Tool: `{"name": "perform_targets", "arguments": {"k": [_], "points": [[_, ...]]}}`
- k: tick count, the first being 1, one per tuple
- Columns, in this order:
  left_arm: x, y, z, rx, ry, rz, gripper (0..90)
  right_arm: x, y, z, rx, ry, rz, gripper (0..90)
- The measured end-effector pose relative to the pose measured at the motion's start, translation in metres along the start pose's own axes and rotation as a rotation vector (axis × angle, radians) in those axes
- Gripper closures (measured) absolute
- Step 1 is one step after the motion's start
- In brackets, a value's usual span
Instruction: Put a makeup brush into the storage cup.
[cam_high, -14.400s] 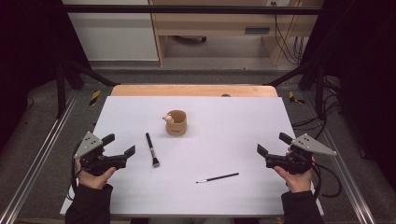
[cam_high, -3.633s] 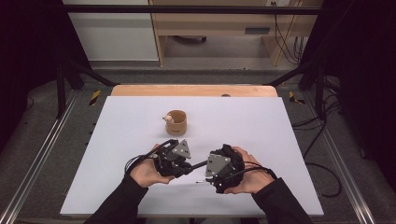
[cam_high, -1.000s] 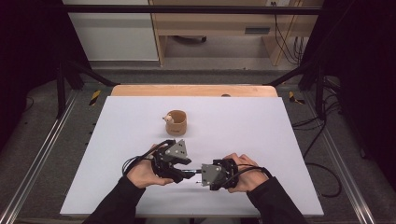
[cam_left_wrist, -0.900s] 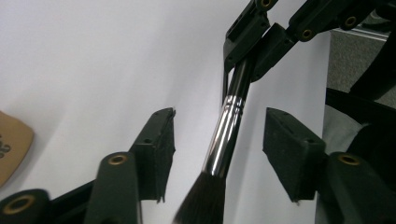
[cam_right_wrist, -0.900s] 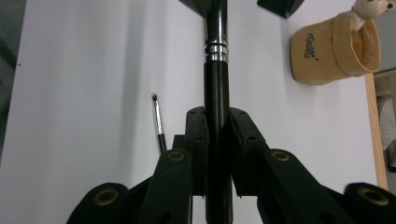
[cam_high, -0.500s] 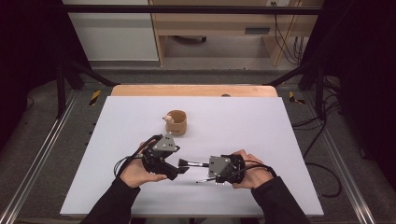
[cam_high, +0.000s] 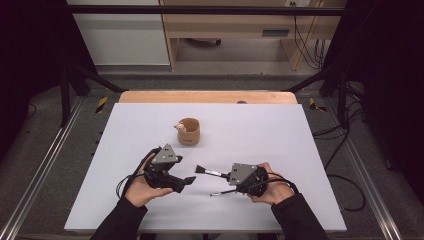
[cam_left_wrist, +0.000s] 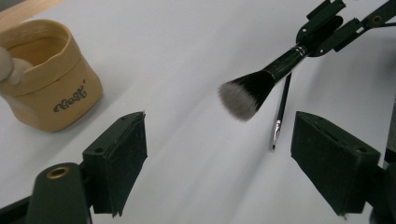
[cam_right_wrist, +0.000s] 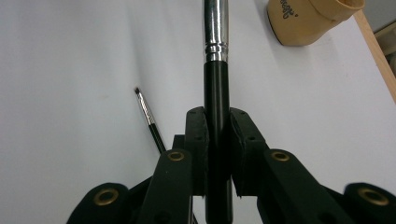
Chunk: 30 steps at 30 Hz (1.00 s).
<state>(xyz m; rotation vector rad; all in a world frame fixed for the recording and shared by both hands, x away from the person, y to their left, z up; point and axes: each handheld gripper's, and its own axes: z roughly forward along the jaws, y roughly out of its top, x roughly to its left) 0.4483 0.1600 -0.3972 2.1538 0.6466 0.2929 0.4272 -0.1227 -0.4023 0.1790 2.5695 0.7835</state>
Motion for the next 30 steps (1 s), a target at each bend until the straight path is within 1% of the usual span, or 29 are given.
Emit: {"name": "perform_targets", "arguments": {"k": [1, 2, 4, 5, 6, 7, 8, 10, 11, 13, 14, 15, 18, 19, 20, 21, 22, 24, 26, 27, 30], "points": [[0.000, -0.001, 0.000, -0.008, 0.000, -0.006, 17.2, 0.001, -0.002, 0.001, -0.014, 0.001, 0.026, 79.1], [0.000, -0.003, 0.000, -0.013, -0.002, -0.013, 17.1, 0.001, -0.003, 0.001, -0.019, 0.003, 0.030, 79.1], [0.000, -0.007, 0.001, -0.013, 0.003, -0.016, 17.1, 0.002, -0.007, 0.002, -0.034, -0.008, 0.069, 79.1], [0.000, -0.009, 0.001, -0.016, 0.006, -0.020, 17.1, 0.001, -0.009, 0.002, -0.038, -0.008, 0.071, 79.0], [0.000, -0.011, 0.001, -0.021, 0.011, -0.026, 17.1, 0.002, -0.010, 0.003, -0.048, -0.011, 0.091, 79.1], [0.000, -0.013, 0.001, -0.034, 0.013, -0.042, 17.1, 0.002, -0.012, 0.003, -0.057, -0.015, 0.109, 79.1], [0.000, -0.014, 0.001, -0.041, 0.015, -0.048, 17.2, 0.001, -0.015, 0.003, -0.073, -0.022, 0.130, 79.1], [0.000, -0.015, 0.000, -0.060, 0.020, -0.063, 17.3, 0.002, -0.017, 0.003, -0.086, -0.030, 0.151, 79.1], [0.000, -0.015, -0.001, -0.068, 0.024, -0.064, 17.3, 0.003, -0.018, 0.003, -0.095, -0.033, 0.176, 79.0], [-0.001, -0.017, -0.001, -0.078, 0.026, -0.069, 17.3, 0.003, -0.020, 0.003, -0.116, -0.038, 0.194, 79.0], [-0.001, -0.017, -0.001, -0.080, 0.026, -0.073, 17.2, 0.004, -0.021, 0.003, -0.125, -0.041, 0.218, 79.0], [-0.002, -0.018, -0.002, -0.085, 0.029, -0.076, 17.3, 0.004, -0.021, 0.003, -0.137, -0.044, 0.224, 79.0], [-0.005, -0.019, -0.001, -0.106, 0.029, -0.091, 17.3, 0.006, -0.024, 0.003, -0.176, -0.053, 0.275, 79.0], [-0.006, -0.019, -0.002, -0.111, 0.032, -0.092, 17.3, 0.006, -0.025, 0.002, -0.188, -0.048, 0.288, 79.0], [-0.007, -0.019, -0.002, -0.124, 0.037, -0.095, 17.3, 0.006, -0.025, 0.002, -0.197, -0.052, 0.311, 79.0], [-0.007, -0.018, -0.002, -0.130, 0.038, -0.096, 17.3, 0.007, -0.026, 0.002, -0.205, -0.054, 0.320, 79.0], [-0.008, -0.018, -0.003, -0.139, 0.043, -0.096, 17.3, 0.007, -0.027, 0.003, -0.215, -0.051, 0.315, 79.0], [-0.010, -0.018, -0.003, -0.154, 0.047, -0.102, 17.3, 0.010, -0.027, 0.003, -0.222, -0.057, 0.331, 79.0], [-0.013, -0.017, -0.004, -0.170, 0.049, -0.107, 17.2, 0.011, -0.027, 0.003, -0.233, -0.057, 0.334, 79.0], [-0.014, -0.017, -0.004, -0.181, 0.054, -0.108, 17.2, 0.012, -0.027, 0.003, -0.239, -0.058, 0.351, 79.0], [-0.017, -0.016, -0.004, -0.198, 0.058, -0.115, 17.0, 0.013, -0.027, 0.005, -0.246, -0.054, 0.372, 79.0]]}}
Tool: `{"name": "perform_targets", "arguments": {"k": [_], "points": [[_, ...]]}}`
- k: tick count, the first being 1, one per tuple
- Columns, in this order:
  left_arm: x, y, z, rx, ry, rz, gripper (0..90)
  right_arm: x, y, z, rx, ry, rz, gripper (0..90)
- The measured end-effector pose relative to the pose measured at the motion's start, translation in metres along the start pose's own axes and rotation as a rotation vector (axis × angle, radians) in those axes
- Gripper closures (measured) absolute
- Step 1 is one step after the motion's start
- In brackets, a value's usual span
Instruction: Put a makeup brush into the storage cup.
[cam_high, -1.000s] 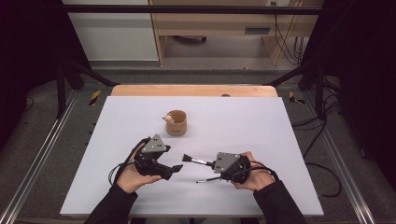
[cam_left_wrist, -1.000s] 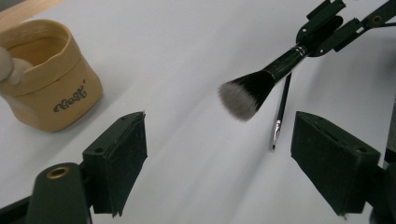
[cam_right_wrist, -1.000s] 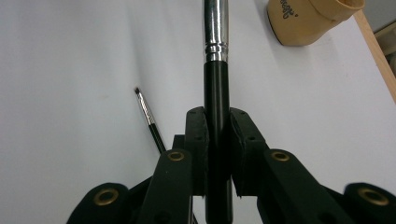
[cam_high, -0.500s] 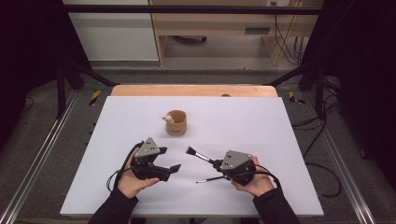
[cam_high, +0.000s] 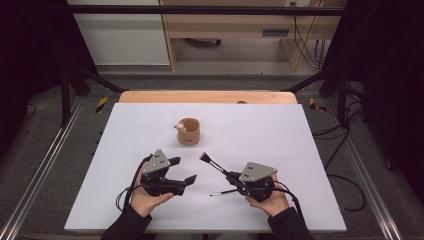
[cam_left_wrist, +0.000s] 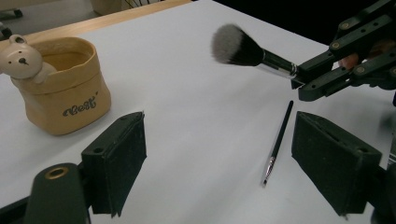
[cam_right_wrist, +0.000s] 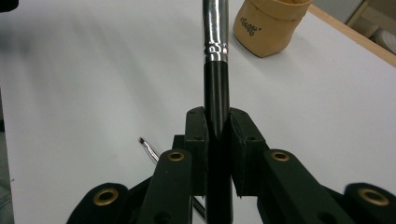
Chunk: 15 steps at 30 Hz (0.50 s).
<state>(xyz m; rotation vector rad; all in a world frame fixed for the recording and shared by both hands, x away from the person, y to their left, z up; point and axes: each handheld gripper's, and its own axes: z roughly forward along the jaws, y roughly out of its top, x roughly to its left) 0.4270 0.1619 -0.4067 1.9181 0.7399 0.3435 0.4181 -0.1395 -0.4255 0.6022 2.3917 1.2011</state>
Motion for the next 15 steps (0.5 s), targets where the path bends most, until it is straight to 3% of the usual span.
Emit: {"name": "perform_targets", "arguments": {"k": [9, 15], "points": [[-0.0044, -0.0010, 0.0051, -0.022, -0.003, -0.024, 15.8, 0.0029, 0.0002, 0.0040, -0.038, -0.002, 0.054, 79.0], [-0.0042, 0.0005, 0.0079, -0.057, -0.014, -0.070, 15.7, 0.0042, 0.0001, 0.0060, -0.052, -0.011, 0.083, 79.0]]}}
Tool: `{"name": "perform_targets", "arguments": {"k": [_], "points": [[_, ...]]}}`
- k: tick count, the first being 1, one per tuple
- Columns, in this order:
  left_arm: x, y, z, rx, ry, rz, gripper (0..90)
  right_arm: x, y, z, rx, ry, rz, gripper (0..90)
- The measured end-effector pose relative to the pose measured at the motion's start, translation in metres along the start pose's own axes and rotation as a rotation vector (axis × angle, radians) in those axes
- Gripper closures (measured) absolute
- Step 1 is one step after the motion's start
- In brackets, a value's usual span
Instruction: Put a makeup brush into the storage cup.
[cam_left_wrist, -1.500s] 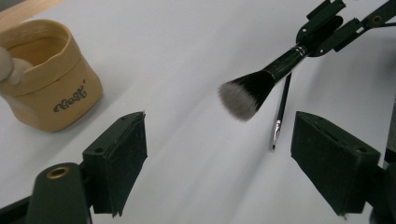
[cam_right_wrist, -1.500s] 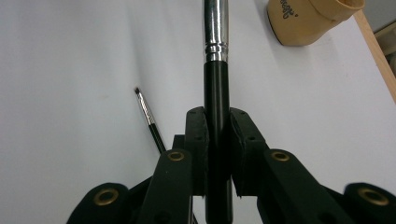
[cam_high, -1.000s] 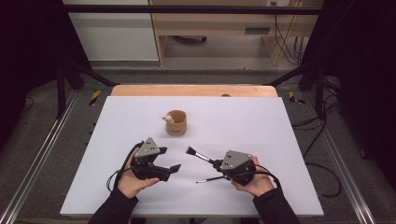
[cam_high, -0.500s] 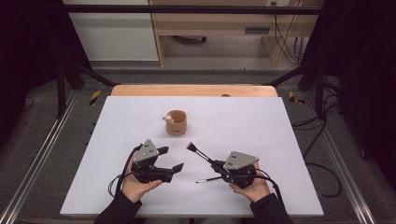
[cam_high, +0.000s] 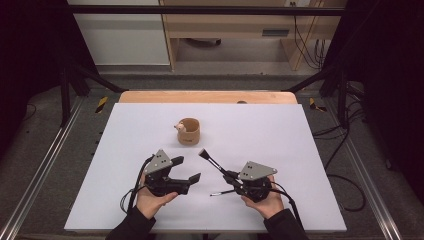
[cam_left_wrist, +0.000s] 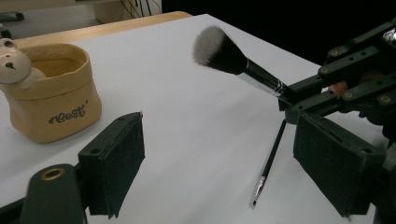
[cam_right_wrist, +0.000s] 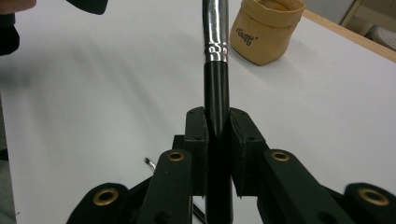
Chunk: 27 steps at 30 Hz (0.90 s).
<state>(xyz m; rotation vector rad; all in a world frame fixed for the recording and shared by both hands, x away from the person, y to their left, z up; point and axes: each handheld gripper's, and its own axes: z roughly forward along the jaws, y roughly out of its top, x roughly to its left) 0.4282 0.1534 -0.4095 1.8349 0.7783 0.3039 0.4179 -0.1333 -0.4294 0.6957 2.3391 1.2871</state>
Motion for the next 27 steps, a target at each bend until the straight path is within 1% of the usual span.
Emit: {"name": "perform_targets", "arguments": {"k": [4, 10, 15, 19, 23, 27], "points": [[0.000, 0.002, 0.001, -0.021, -0.005, -0.025, 15.6, 0.001, 0.001, 0.001, -0.019, 0.007, 0.017, 79.0], [-0.002, 0.008, 0.001, -0.052, -0.018, -0.045, 15.6, 0.002, 0.002, 0.002, -0.041, 0.006, 0.045, 79.0], [-0.003, 0.010, 0.003, -0.064, -0.028, -0.058, 15.6, 0.002, 0.004, 0.001, -0.063, 0.005, 0.065, 79.0], [-0.005, 0.012, 0.006, -0.072, -0.033, -0.066, 15.7, 0.002, 0.005, 0.000, -0.081, -0.003, 0.069, 79.0], [-0.007, 0.014, 0.009, -0.081, -0.036, -0.069, 16.3, 0.003, 0.006, 0.001, -0.086, -0.004, 0.074, 79.0], [-0.009, 0.016, 0.013, -0.090, -0.042, -0.082, 16.6, 0.003, 0.007, 0.002, -0.093, -0.002, 0.074, 79.0]]}}
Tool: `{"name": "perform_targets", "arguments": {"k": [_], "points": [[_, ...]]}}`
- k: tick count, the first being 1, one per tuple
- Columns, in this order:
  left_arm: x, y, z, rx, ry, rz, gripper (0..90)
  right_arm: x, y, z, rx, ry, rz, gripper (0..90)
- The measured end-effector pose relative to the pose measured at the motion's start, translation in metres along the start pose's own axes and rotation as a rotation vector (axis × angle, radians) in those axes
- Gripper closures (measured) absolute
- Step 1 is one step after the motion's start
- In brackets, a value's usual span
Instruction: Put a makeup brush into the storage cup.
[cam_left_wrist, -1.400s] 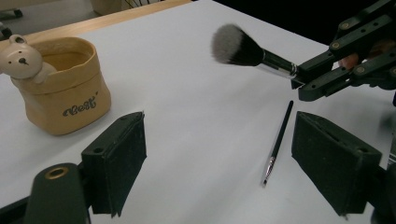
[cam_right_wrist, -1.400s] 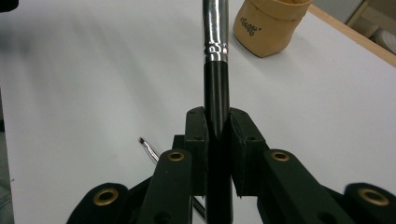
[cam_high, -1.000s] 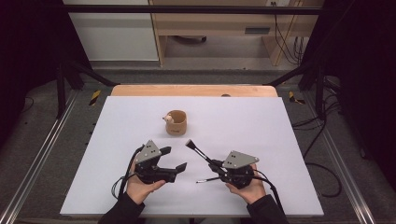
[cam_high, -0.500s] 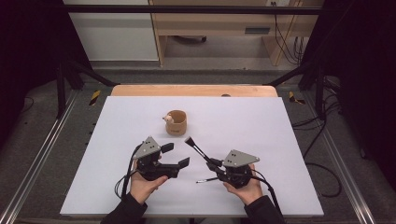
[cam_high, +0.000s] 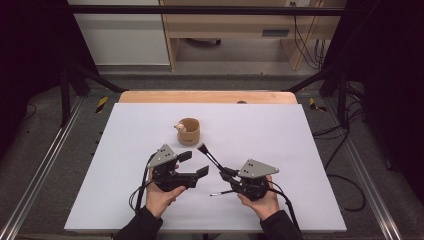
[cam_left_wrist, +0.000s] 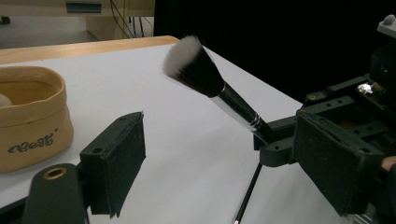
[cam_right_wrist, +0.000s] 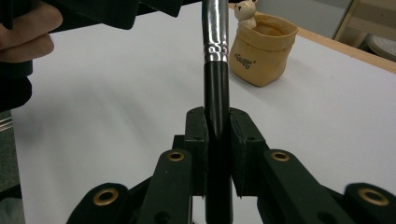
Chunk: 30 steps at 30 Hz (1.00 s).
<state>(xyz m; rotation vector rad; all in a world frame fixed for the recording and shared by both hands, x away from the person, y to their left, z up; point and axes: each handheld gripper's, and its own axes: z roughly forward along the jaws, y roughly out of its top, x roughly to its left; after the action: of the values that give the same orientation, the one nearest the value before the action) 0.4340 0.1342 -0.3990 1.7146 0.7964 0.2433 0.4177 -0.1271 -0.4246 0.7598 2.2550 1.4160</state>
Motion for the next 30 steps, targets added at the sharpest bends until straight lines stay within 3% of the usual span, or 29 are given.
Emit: {"name": "perform_targets", "arguments": {"k": [12, 22, 30], "points": [[-0.003, 0.001, 0.008, -0.025, -0.011, -0.041, 19.6, 0.003, 0.002, 0.002, -0.014, 0.010, 0.007, 79.0], [-0.003, -0.001, 0.010, -0.032, -0.016, -0.054, 29.0, 0.007, 0.005, 0.005, -0.028, 0.030, 0.005, 79.0], [-0.002, -0.002, 0.011, -0.026, -0.041, -0.078, 41.8, 0.011, 0.005, 0.009, -0.028, 0.039, 0.001, 79.0]]}}
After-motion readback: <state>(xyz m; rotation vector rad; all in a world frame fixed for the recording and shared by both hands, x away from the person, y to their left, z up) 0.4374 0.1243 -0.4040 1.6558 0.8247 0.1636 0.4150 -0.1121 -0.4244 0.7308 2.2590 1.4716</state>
